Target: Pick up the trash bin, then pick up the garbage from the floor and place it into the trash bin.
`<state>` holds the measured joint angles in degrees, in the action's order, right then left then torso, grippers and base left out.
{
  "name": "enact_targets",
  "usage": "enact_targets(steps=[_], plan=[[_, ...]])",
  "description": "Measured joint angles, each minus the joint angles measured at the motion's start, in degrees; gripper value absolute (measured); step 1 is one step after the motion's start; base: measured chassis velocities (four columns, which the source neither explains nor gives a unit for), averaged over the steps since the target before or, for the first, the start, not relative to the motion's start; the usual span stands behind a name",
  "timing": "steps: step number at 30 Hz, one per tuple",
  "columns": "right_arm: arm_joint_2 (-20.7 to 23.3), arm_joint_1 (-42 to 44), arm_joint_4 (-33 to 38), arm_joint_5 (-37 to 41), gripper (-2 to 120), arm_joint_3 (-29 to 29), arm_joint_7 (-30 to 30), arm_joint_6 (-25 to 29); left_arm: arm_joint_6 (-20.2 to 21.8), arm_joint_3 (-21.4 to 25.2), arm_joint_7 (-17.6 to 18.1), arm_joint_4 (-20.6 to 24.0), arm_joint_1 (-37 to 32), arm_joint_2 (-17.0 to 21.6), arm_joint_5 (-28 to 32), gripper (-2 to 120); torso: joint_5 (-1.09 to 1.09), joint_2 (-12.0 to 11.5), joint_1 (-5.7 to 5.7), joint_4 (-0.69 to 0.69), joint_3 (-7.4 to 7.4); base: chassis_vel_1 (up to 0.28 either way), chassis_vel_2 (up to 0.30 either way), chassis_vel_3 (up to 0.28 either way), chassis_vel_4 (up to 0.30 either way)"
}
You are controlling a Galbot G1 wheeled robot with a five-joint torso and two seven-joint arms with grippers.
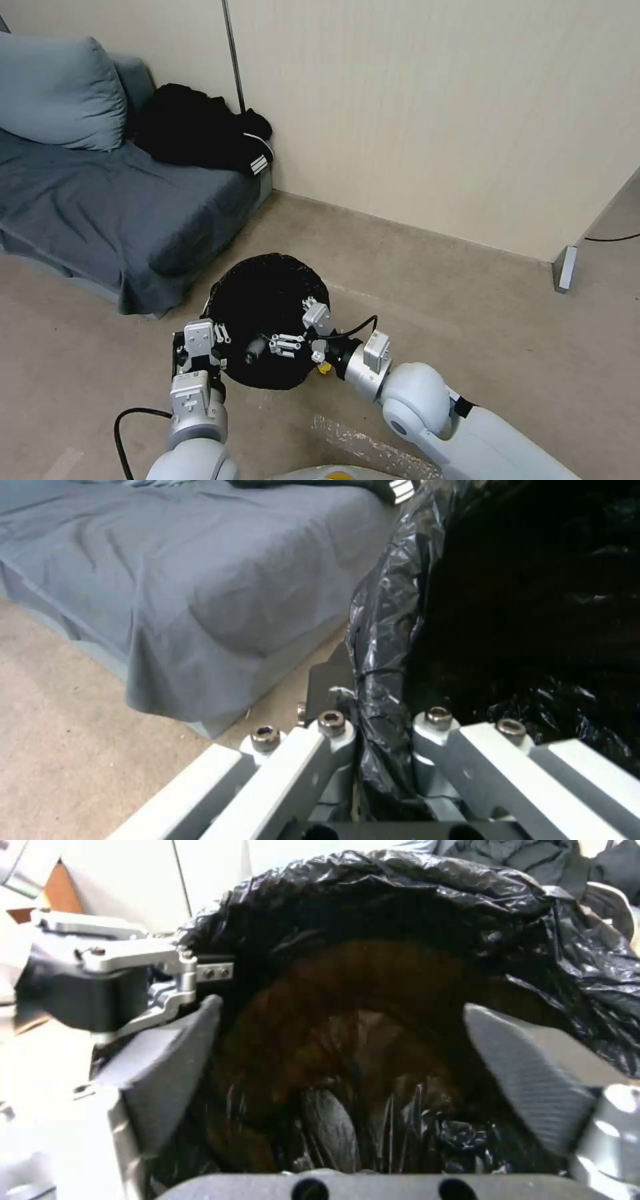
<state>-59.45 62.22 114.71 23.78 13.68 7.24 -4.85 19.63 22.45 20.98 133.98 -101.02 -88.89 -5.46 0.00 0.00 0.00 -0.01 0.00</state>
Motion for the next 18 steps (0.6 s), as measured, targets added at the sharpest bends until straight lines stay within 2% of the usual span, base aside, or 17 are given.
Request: enact_targets(steps=[2,9,12,13,18], plan=[[0.27,0.77,0.77,-0.7,99,-0.49,0.15,0.25,-0.02,-0.18,0.0,-0.04,-0.2,-0.02,-0.18,3,0.01,0.0,0.0,0.01,0.0,0.0,0.0,0.0,0.0],[0.91,1.51,5.47,-2.03,100,-4.31,1.02,0.83,-0.03,-0.18,0.0,-0.05,-0.19,-0.02,-0.29,3,0.01,0.0,0.0,0.01,0.0,0.0,0.0,0.0,0.0],[1.55,3.54,11.68,-3.97,100,-11.21,2.58,2.37,-0.04,0.06,0.0,-0.45,-0.05,0.01,-0.29,3,0.0,0.0,0.0,0.01,0.0,0.0,0.0,0.0,0.0],[1.55,3.54,11.68,-3.97,100,-11.21,2.58,2.37,-0.04,0.06,0.0,-0.45,-0.05,0.01,-0.29,3,0.0,0.0,0.0,0.01,0.0,0.0,0.0,0.0,0.0],[1.44,8.69,17.71,-5.55,100,-19.33,3.01,3.86,-0.1,0.14,0.02,-1.16,0.19,-0.03,-0.35,3,0.0,0.0,0.0,0.02,0.0,0.0,0.0,0.0,0.0]])
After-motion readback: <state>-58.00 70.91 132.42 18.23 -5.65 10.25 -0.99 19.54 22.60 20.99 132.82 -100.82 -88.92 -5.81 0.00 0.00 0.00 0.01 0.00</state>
